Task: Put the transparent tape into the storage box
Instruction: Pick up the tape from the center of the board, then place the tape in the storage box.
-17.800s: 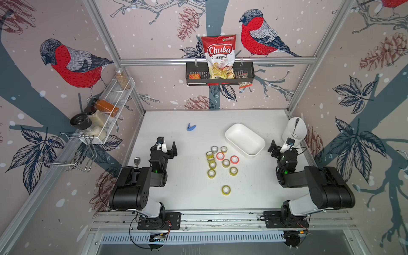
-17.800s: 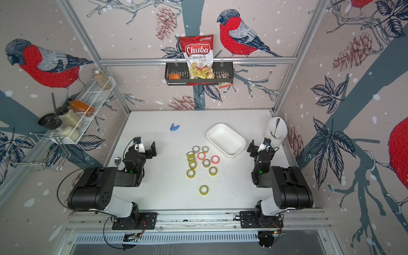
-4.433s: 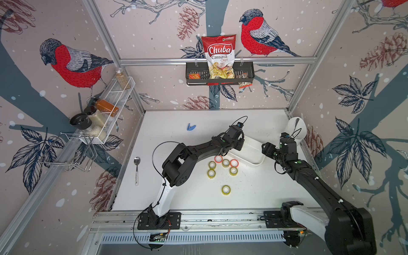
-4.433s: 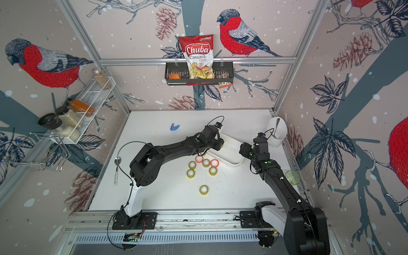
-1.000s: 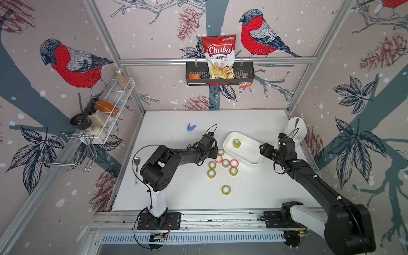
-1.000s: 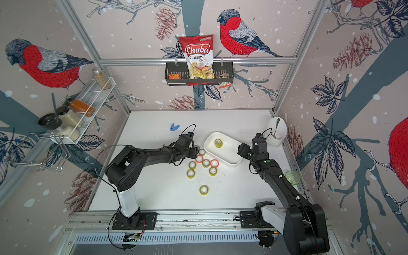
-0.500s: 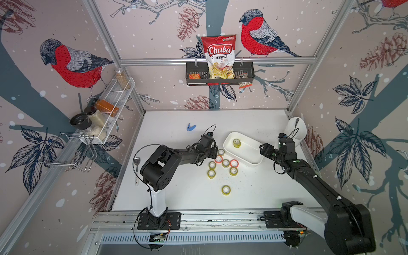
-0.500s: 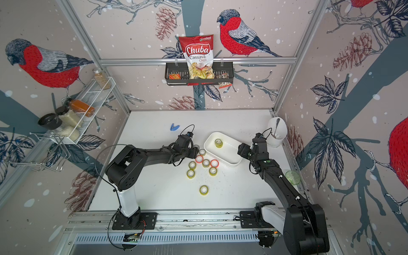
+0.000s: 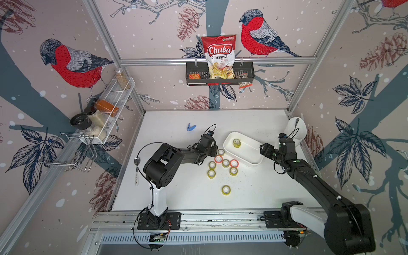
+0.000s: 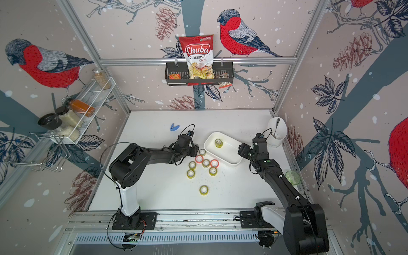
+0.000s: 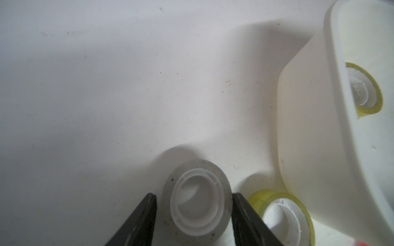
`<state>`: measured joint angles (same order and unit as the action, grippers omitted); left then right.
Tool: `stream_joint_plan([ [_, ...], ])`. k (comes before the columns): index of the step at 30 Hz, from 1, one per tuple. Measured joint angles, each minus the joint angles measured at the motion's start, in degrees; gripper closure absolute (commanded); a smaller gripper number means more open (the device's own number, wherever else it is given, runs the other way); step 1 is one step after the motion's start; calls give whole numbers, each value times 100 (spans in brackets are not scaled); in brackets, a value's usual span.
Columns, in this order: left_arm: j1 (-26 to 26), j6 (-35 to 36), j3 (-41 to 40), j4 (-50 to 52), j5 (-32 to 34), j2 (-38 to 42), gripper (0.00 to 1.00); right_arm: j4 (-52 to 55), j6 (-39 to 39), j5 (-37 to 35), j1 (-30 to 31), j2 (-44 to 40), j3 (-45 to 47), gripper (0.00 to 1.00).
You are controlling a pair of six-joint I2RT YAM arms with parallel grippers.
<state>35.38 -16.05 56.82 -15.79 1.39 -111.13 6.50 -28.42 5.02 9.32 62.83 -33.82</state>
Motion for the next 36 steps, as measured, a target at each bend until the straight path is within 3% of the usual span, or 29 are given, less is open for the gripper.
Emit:
stream_joint_plan([
  [10,0,96,-2,74,46,52,59,0,-2,37,-35,9,9,26],
  [21,39,101,-63,636,164,1182,54,0,-2,52,-39,9,9,26],
  [27,415,212,-4,800,149,1703,51,0,-2,52,-42,-2,9,27],
  [36,1038,407,966,870,-201,1257,51,0,-7,50,-85,-120,15,27],
])
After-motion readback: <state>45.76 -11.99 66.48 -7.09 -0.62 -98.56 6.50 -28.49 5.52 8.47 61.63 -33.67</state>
